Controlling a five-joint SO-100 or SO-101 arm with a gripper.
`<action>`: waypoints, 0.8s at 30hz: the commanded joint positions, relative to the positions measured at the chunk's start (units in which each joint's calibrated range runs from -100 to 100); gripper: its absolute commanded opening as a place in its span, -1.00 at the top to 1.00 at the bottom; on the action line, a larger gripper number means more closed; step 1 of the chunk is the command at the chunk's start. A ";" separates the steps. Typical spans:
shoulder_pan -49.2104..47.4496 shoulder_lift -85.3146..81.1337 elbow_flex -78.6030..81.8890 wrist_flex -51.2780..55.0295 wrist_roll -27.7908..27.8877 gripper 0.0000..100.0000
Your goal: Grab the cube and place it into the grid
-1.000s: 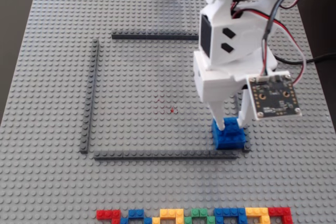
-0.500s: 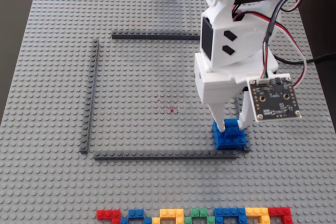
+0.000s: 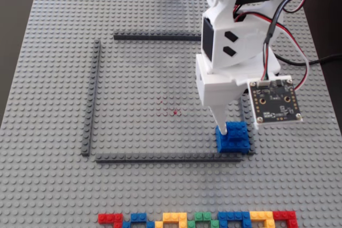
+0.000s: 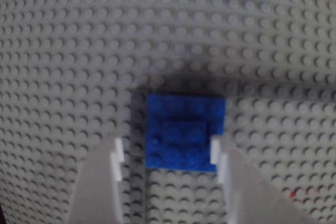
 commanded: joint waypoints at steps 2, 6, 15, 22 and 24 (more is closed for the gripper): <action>0.42 -2.83 -2.95 -0.03 -0.20 0.57; 0.42 -3.09 -2.68 0.02 -0.15 0.56; 0.42 -3.78 -2.23 0.12 -0.15 0.53; 0.64 -5.15 -1.95 0.12 0.10 0.52; 0.86 -5.76 -1.86 0.12 0.24 0.52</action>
